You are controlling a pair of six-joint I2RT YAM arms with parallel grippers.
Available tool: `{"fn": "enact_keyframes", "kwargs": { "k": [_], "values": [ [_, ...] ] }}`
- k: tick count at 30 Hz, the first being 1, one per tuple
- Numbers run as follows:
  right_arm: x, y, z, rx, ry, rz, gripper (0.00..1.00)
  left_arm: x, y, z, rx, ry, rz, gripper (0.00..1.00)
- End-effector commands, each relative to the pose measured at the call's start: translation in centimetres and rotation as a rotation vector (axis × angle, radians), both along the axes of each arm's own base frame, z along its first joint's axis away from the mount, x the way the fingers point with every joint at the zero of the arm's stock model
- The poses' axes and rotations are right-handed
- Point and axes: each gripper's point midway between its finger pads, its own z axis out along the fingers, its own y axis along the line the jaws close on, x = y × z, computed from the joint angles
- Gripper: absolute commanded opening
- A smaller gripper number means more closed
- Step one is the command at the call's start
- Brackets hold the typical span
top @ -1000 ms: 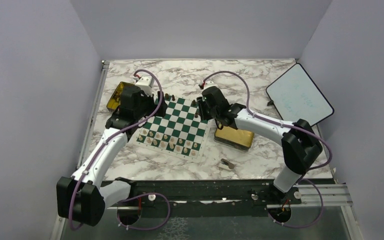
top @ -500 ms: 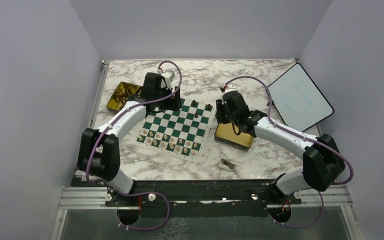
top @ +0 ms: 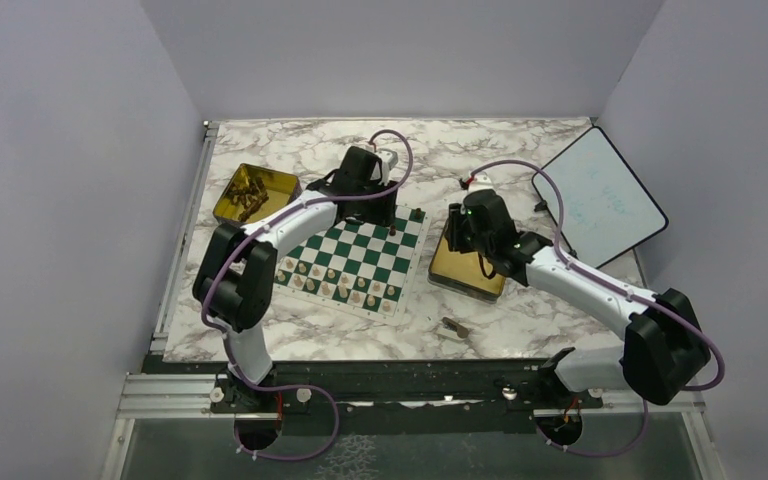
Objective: Set up the chess pieces on the board
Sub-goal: Pick up the chess piece from the chessboard.
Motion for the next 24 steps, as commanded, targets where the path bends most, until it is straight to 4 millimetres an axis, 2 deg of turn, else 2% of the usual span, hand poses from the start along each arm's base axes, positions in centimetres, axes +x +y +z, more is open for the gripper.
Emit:
{"fn": "enact_keyframes", "kwargs": {
  "k": [1,6,10,16,24],
  "values": [
    [0.4,-0.9,1.2,0.023,-0.054,-0.051,0.36,1.4,-0.4,-0.3,0.065,-0.045,0.051,0.51],
    [0.1,-0.9,1.2,0.035,-0.055,-0.047,0.36,2.0,-0.7,-1.1,0.137,-0.098,0.075,0.44],
    [0.0,-1.0,1.2,0.031,-0.058,-0.046,0.36,2.4,-1.3,-1.4,0.128,-0.108,0.073,0.41],
    [-0.1,-1.2,1.1,0.03,-0.057,-0.047,0.36,2.5,-2.4,-2.6,0.121,-0.088,0.052,0.41],
    [-0.3,-1.2,1.0,0.031,-0.056,-0.043,0.36,2.7,-2.1,-4.2,0.151,-0.07,0.069,0.41]
  ]
}}
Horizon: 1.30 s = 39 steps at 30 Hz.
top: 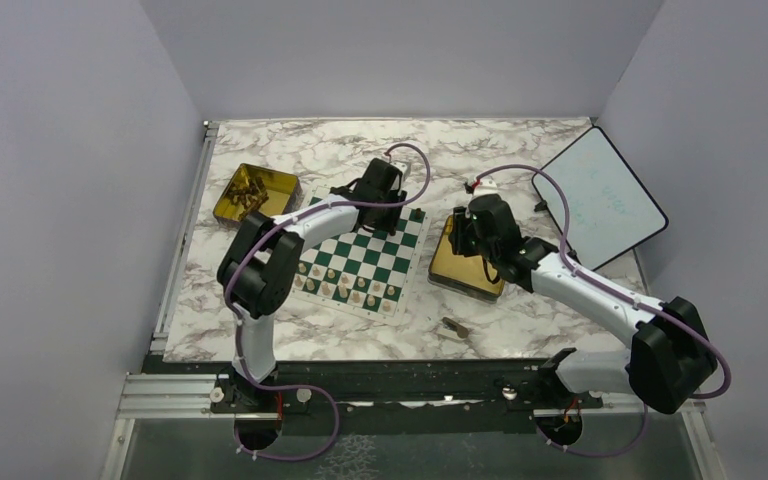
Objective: Set up the chess pieces on the board
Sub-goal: Pick up the chess piece from the chessboard.
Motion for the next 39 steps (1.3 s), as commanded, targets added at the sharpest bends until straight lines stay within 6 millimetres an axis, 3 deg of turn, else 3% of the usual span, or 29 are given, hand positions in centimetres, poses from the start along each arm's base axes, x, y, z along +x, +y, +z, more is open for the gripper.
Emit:
{"fn": "enact_keyframes", "kwargs": {
  "k": [1,30,39],
  "values": [
    [0.3,-0.4,1.0,0.021,-0.043,-0.026,0.36,1.2,-0.6,0.3,0.001,-0.035,0.019,0.41],
    [0.2,-0.2,0.6,0.028,-0.033,-0.017,0.36,0.6,-1.8,-1.0,-0.026,0.002,-0.04,0.3],
    [0.2,-0.2,0.6,0.031,-0.031,-0.019,0.36,0.9,-1.5,0.1,-0.023,-0.027,-0.028,0.19]
  ]
}}
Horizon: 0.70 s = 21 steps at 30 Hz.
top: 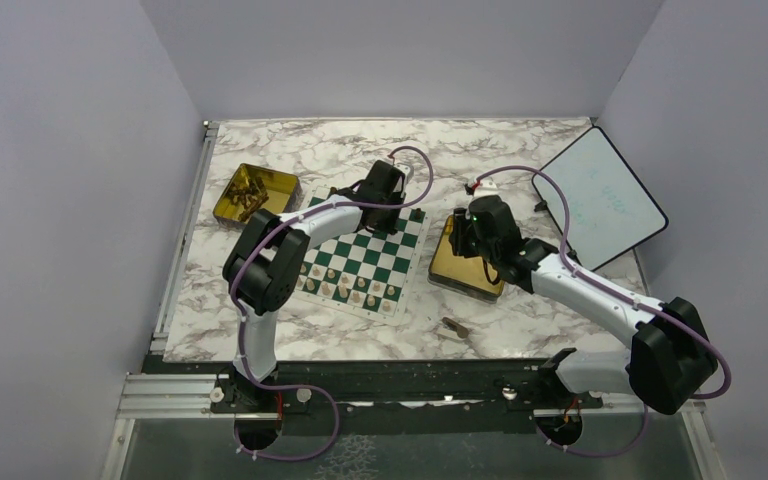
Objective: Set up the chess pieces on the board
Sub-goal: Pick up the chess piece from the chessboard.
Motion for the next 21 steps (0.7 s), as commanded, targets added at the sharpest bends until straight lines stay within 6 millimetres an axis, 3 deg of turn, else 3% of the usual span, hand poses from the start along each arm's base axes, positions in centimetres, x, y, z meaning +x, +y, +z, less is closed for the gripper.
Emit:
{"fn": "enact_keyframes", "kwargs": {
  "k": [1,6,13,17,21],
  "values": [
    [0.3,0.0,0.8,0.035,-0.031,-0.016,0.36,0.8,-0.9,1.8,-0.028,-0.048,-0.011,0.19],
    [0.0,0.8,1.0,0.072,-0.019,0.014,0.38,0.6,-0.6,3.0,-0.033,-0.052,-0.003,0.18],
    [-0.5,2.4,1.8,0.148,-0.013,0.072,0.48,0.6,1.0,6.4,-0.027,-0.095,0.035,0.17],
    [-0.5,2.9,2.5,0.168,-0.018,0.089,0.54,0.9,3.0,8.6,-0.018,-0.12,0.068,0.17],
    [-0.6,3.2,2.9,0.183,-0.02,0.101,0.6,1.8,6.4,10.7,-0.006,-0.155,0.121,0.17]
  ]
}}
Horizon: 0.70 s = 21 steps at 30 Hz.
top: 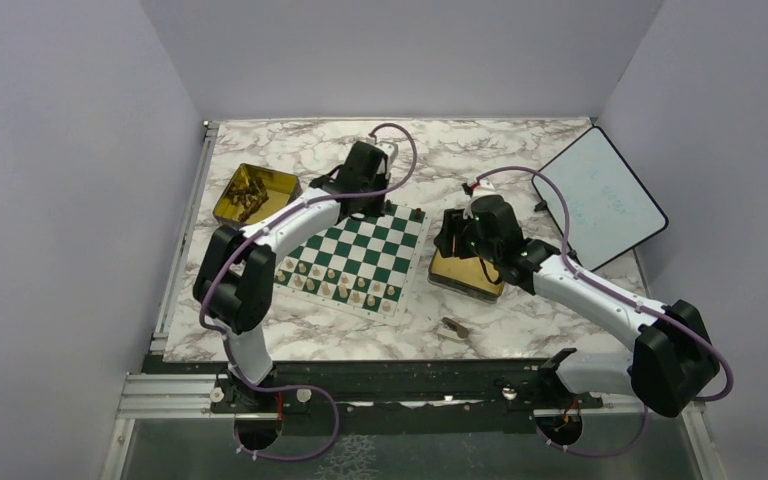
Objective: Set up the chess pieces on the board
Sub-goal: Pick up the chess piece from the chessboard, then place the chess piece on the chessboard.
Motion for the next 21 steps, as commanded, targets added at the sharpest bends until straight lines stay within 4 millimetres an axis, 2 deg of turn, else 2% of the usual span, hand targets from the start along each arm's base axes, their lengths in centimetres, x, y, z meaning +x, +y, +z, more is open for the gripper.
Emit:
{"fn": "enact_keyframes", "kwargs": {
  "k": [1,8,11,15,21],
  "values": [
    [0.3,1.0,2.3,0.076,-0.044,0.026,0.61,2.0,4.8,4.8,0.012,-0.086,0.094,0.17],
    [0.4,1.8,2.8,0.099,-0.043,0.049,0.65,5.3,13.6,6.8,0.042,-0.116,0.263,0.17],
    [0.6,1.9,2.8,0.096,-0.042,0.052,0.65,6.5,15.8,6.8,0.057,-0.116,0.307,0.17],
    [0.6,2.1,2.7,0.097,-0.036,0.059,0.65,7.9,17.7,6.2,0.072,-0.104,0.34,0.17],
    [0.6,2.2,2.6,0.094,-0.03,0.061,0.65,9.3,18.3,4.0,0.082,-0.063,0.339,0.17]
  ]
}}
